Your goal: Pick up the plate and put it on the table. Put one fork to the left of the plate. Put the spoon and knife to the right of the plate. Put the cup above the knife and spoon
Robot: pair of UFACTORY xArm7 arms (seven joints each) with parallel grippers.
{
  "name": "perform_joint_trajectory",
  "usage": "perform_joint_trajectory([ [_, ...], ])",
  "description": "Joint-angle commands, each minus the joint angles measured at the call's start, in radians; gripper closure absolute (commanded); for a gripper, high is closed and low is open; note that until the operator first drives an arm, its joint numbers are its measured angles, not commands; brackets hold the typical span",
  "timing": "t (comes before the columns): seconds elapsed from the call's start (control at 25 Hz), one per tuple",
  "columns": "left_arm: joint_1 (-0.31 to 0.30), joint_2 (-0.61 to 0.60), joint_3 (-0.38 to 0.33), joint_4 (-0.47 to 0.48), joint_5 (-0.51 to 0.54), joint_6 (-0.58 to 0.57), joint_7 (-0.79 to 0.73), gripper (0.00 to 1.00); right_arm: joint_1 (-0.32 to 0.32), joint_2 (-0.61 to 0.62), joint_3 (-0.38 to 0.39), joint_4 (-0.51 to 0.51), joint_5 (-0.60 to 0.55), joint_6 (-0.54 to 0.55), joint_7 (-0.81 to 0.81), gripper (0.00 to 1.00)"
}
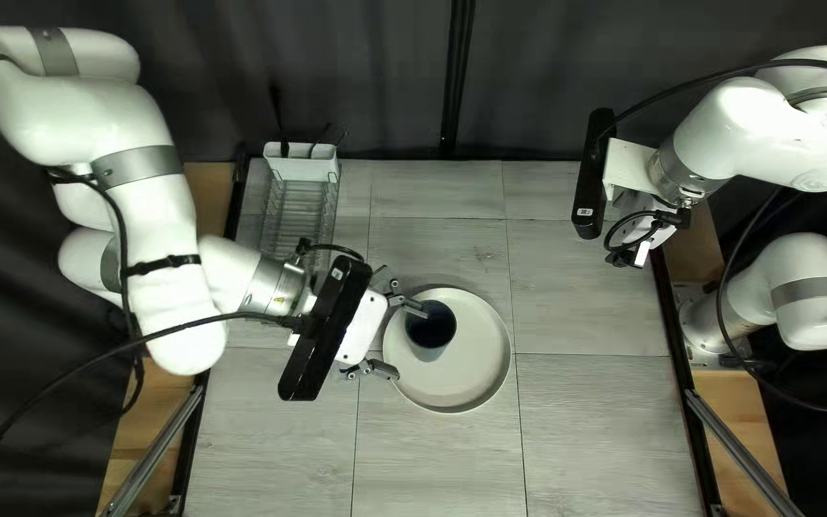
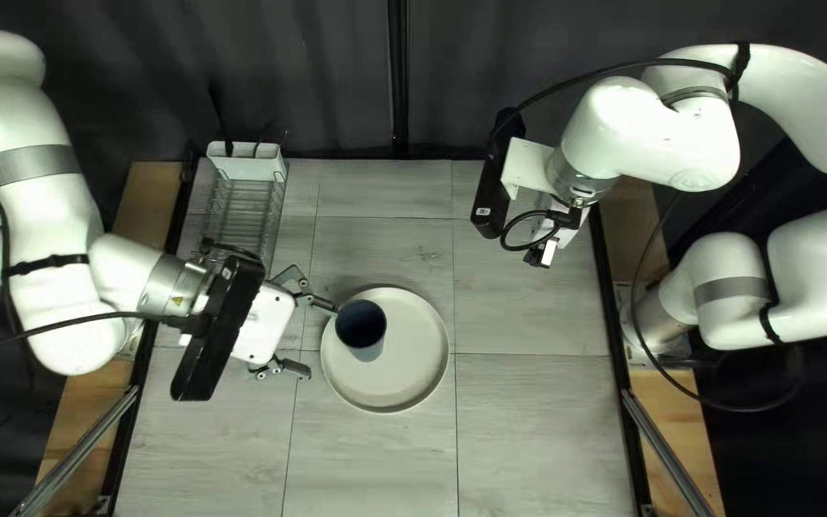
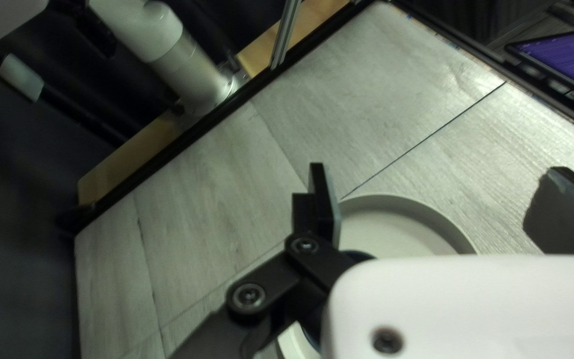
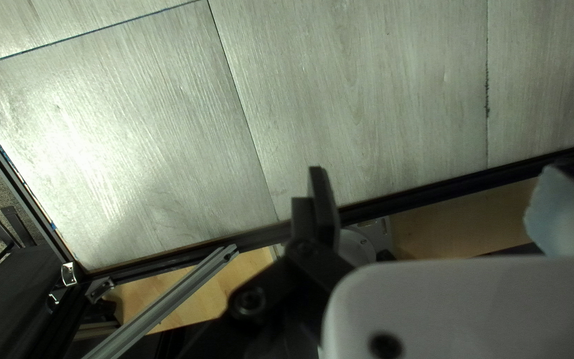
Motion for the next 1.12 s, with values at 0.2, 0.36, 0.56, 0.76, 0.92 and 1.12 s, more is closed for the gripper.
perform_joint_trajectory([
  [0.2,-0.026,-0.177,0.188,-0.053,0.282,0.014,0.085,0.0,0.0,0.0,0.0,0.0,0.0,0.0,0.0,0.0],
  [0.36,-0.032,-0.167,0.187,-0.056,0.28,0.005,0.083,0.0,0.0,0.0,0.0,0.0,0.0,0.0,0.0,0.0],
  [0.56,-0.008,-0.068,0.08,-0.047,0.163,0.009,0.073,0.0,0.0,0.0,0.0,0.0,0.0,0.0,0.0,0.0],
  [0.76,0.044,0.052,-0.095,-0.034,-0.025,0.0,0.096,0.0,0.0,0.0,0.0,0.0,0.0,0.0,0.0,0.0],
  [0.92,0.039,0.13,-0.171,-0.002,-0.144,-0.018,0.113,0.0,0.0,0.0,0.0,0.0,0.0,0.0,0.0,0.0],
  [1.12,0.021,0.219,-0.248,0.065,-0.316,-0.025,0.147,0.0,0.0,0.0,0.0,0.0,0.0,0.0,0.0,0.0],
])
